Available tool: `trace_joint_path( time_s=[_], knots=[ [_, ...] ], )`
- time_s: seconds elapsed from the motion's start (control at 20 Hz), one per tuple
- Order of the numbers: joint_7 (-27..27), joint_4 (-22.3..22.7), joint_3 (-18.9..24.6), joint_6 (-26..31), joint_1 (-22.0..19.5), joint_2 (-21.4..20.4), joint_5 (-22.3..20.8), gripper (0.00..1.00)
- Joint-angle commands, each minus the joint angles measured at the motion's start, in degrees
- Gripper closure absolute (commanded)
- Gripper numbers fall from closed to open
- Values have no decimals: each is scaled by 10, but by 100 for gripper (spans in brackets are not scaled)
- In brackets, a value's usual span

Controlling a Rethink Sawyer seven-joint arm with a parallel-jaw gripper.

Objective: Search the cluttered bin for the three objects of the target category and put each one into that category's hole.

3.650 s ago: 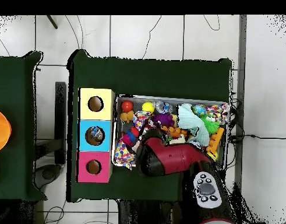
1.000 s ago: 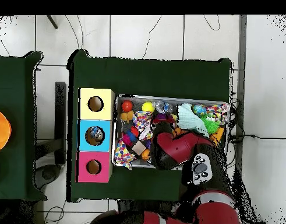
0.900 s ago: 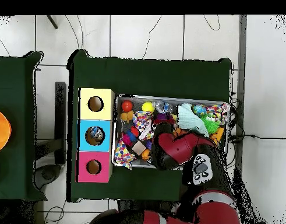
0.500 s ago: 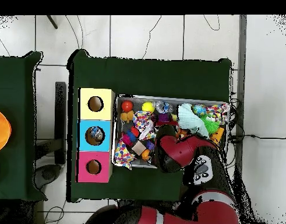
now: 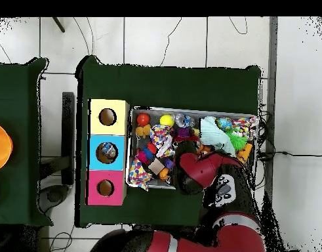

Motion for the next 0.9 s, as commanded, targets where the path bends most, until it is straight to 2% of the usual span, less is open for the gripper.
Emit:
trace_joint_path(
  time_s=[0.05,0.3,0.4,0.55,0.9],
  knots=[
    [-22,-46,-2,-60,13,35,14,0],
    [-17,-40,-9,-80,16,30,20,0],
    [-22,-40,-21,-93,21,31,36,0],
    [-37,-48,-47,-106,33,42,66,0],
    [-40,-70,-70,-112,50,64,86,0]
  ],
)
